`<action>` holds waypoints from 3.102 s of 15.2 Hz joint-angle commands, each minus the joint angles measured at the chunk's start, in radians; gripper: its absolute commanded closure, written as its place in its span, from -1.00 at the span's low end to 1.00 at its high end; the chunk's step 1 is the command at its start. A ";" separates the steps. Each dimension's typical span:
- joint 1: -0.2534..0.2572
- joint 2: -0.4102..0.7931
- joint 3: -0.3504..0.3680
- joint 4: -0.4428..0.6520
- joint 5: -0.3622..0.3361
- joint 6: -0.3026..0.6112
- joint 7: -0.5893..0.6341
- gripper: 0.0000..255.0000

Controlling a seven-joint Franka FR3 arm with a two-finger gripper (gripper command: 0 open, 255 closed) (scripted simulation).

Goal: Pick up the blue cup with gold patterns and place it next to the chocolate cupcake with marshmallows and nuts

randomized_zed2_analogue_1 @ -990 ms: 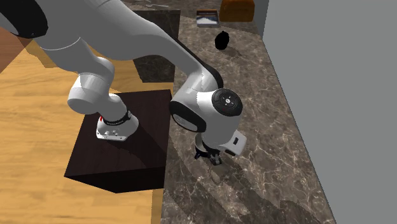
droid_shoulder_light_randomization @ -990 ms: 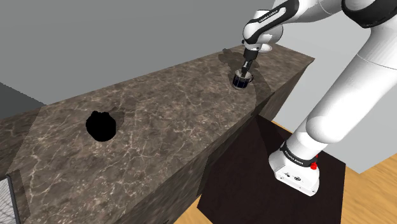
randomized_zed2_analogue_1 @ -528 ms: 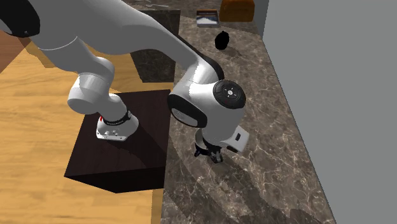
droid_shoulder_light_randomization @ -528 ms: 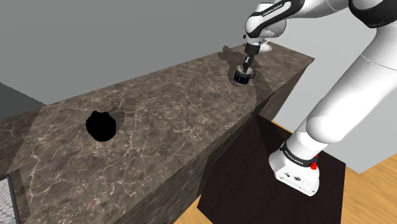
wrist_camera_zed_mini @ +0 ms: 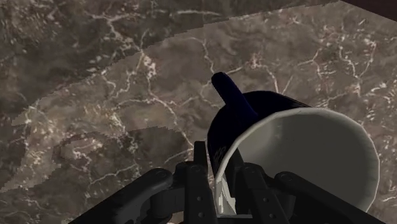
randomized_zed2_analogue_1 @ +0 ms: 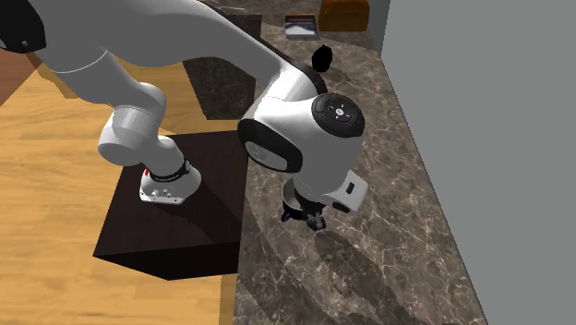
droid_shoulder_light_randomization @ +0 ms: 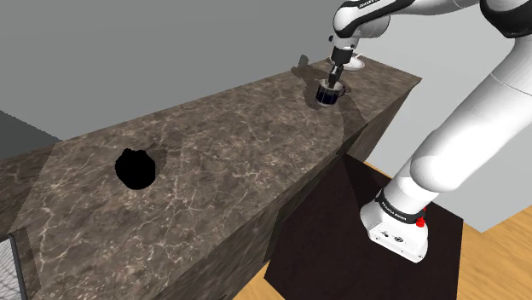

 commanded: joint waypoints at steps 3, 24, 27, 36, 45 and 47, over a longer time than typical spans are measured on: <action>0.000 -0.024 0.003 0.033 -0.010 -0.056 0.007 1.00; 0.052 -0.146 0.093 0.113 -0.033 -0.254 0.153 1.00; 0.081 -0.178 0.141 0.078 -0.028 -0.252 0.230 1.00; 0.171 -0.215 0.286 0.033 0.014 -0.247 0.450 1.00; 0.263 -0.166 0.423 0.078 0.066 -0.239 0.660 1.00; 0.283 -0.144 0.452 0.100 0.075 -0.238 0.705 1.00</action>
